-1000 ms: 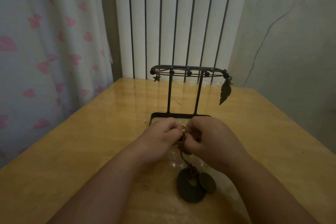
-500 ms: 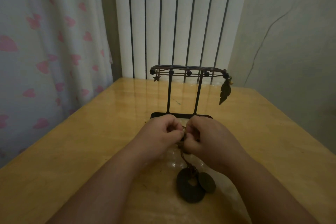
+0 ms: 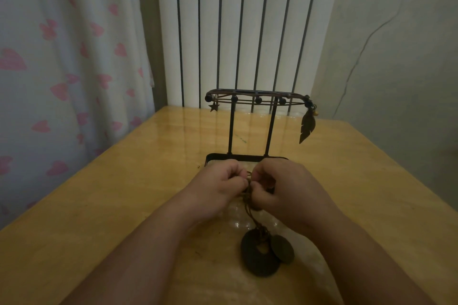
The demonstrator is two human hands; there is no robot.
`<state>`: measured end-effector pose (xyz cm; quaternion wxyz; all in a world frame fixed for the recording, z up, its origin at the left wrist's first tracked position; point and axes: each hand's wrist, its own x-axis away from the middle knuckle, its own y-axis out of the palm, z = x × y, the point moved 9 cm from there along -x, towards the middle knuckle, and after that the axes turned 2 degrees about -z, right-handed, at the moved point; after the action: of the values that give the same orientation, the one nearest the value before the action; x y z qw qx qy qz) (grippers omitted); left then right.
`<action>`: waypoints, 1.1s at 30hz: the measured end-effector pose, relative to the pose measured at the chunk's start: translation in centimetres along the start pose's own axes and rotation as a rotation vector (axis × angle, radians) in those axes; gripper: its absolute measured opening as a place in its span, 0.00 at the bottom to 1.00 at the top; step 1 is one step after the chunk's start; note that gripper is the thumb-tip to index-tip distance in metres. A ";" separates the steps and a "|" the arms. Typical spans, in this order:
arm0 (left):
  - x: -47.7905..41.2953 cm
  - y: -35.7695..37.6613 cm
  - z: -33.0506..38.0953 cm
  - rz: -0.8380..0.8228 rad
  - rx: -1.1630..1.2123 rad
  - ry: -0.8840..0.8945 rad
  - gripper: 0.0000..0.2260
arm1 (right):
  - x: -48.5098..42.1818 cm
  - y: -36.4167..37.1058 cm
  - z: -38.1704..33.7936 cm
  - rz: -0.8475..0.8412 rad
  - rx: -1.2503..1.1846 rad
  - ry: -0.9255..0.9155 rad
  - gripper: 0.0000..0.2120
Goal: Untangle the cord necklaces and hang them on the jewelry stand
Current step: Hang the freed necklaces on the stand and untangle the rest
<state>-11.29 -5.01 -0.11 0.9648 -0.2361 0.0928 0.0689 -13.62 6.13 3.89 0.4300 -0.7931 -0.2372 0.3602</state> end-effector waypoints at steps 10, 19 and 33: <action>0.0 1.1 0.2 -0.073 0.106 -0.049 0.08 | -0.1 0.4 0.1 0.018 -0.067 0.034 0.07; 0.0 -0.3 -0.4 0.021 0.073 -0.061 0.15 | 0.1 0.3 1.4 0.074 -0.233 0.080 0.03; 0.0 0.4 -0.1 0.000 0.094 -0.078 0.11 | 0.1 0.0 1.1 0.142 -0.304 0.074 0.02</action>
<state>-11.32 -4.74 -0.35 0.9777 -0.1877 0.0585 0.0737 -14.39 6.70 3.42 0.2870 -0.8766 -0.2163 0.3201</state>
